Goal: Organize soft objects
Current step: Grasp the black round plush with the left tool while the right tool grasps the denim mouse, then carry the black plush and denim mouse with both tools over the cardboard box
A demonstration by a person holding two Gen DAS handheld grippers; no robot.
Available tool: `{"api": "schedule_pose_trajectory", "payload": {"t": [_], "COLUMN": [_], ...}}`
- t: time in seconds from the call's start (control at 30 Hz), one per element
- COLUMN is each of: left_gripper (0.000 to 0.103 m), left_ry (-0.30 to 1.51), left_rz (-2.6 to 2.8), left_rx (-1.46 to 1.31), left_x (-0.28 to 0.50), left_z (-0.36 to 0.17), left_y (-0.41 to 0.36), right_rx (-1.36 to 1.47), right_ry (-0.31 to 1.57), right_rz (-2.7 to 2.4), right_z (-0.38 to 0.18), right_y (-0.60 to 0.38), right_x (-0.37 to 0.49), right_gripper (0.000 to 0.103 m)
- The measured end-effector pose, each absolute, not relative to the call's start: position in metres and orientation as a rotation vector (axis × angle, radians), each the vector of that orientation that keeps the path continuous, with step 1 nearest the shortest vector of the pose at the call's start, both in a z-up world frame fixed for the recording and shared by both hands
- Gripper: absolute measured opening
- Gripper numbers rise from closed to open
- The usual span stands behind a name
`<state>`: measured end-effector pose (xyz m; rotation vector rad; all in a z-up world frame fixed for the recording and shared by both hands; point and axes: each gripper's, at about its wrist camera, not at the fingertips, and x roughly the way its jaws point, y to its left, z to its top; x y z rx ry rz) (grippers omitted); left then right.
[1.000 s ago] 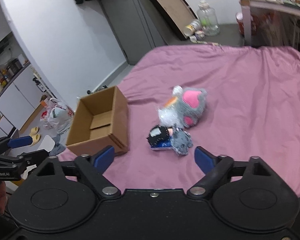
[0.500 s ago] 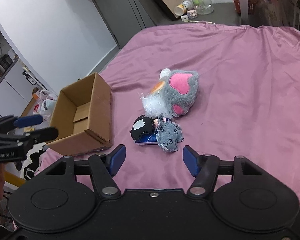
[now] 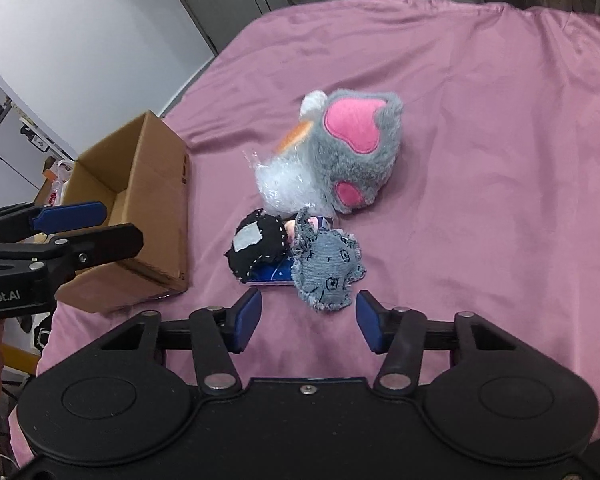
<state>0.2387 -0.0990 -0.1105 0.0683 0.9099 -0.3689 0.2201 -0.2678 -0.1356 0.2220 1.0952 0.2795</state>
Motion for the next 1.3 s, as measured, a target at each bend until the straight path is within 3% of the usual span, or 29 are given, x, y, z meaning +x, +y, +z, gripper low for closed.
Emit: {"api": "schedule_pose_trajectory", "payload": {"t": [0.23,0.3,0.5,0.97,1.2,1.3], "left_gripper": [0.063,0.063,0.063,0.063,0.035,0.033], "left_ry": [0.967,0.982,1.023,1.137,1.129,1.091], "left_rz": [-0.41,-0.419,-0.436,-0.429,-0.396,-0.397], "left_rx": [0.051,0.052,0.061,0.115,0.06,0.06], "left_x": [0.262,0.268,0.284,0.308,0.311,0.306], "left_z": [-0.134,-0.139,-0.155,-0.196,-0.197,-0.186], "left_y": [-0.111,-0.116,-0.129,-0.154,-0.147,-0.144], "right_rx": [0.209,0.209,0.242,0.286,0.262,0.267], "right_ry": [1.161,1.169,1.161,1.166,1.147,1.134], "right_rz": [0.277,0.273,0.271,0.241,0.252,0.254], "right_z": [-0.167,-0.172,-0.172,-0.167,-0.154,-0.147], "right_y": [-0.26,-0.259,-0.273,-0.299,-0.302,-0.303], "right_x": [0.243,0.248,0.252,0.258,0.256,0.253], "right_gripper": [0.048,0.034,0.02,0.015,0.015,0.015]}}
